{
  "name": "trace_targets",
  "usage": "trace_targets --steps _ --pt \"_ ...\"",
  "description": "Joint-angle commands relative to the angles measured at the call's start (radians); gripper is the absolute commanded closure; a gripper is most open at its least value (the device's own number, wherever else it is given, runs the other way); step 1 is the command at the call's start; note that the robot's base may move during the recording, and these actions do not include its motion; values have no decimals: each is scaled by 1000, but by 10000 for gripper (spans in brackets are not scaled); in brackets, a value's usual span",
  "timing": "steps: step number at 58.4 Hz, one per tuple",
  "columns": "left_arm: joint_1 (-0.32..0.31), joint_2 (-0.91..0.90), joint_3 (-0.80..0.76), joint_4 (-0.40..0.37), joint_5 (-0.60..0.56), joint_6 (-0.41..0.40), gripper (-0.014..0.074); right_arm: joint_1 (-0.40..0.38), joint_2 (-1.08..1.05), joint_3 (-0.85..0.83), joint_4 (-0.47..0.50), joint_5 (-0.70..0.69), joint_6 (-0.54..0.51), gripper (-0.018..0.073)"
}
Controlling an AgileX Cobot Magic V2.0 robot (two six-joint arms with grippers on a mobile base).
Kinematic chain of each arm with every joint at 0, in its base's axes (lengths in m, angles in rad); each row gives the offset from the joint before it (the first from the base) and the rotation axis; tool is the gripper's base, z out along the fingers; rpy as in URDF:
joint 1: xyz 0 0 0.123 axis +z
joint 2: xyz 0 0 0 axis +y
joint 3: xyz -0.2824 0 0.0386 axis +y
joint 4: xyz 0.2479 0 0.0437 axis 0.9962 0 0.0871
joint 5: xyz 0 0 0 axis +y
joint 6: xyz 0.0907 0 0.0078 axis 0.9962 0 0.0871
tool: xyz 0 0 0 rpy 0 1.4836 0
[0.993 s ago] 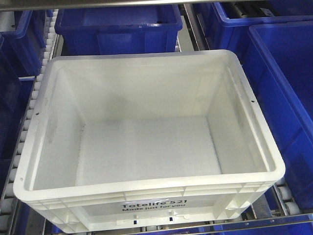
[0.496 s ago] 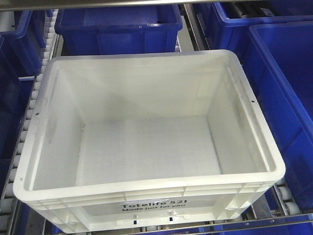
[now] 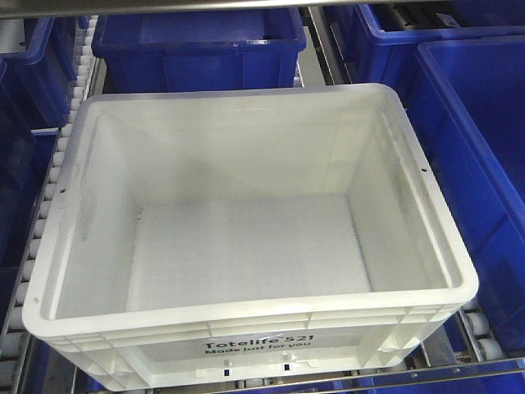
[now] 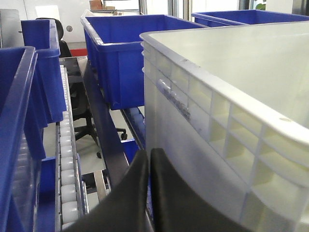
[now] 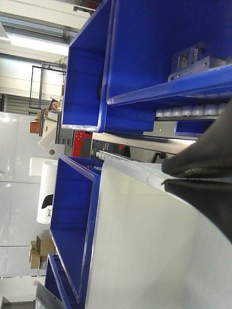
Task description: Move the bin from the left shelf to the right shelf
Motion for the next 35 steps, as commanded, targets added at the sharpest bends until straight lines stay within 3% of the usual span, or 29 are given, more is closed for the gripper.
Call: trace_targets --steps 1,35 --pt "-4 -15 20 1 -75 -11 603 0 11 -26 4 -66 -12 567" --pt "-4 -15 20 1 -75 -11 603 0 11 -26 4 -66 -12 567"
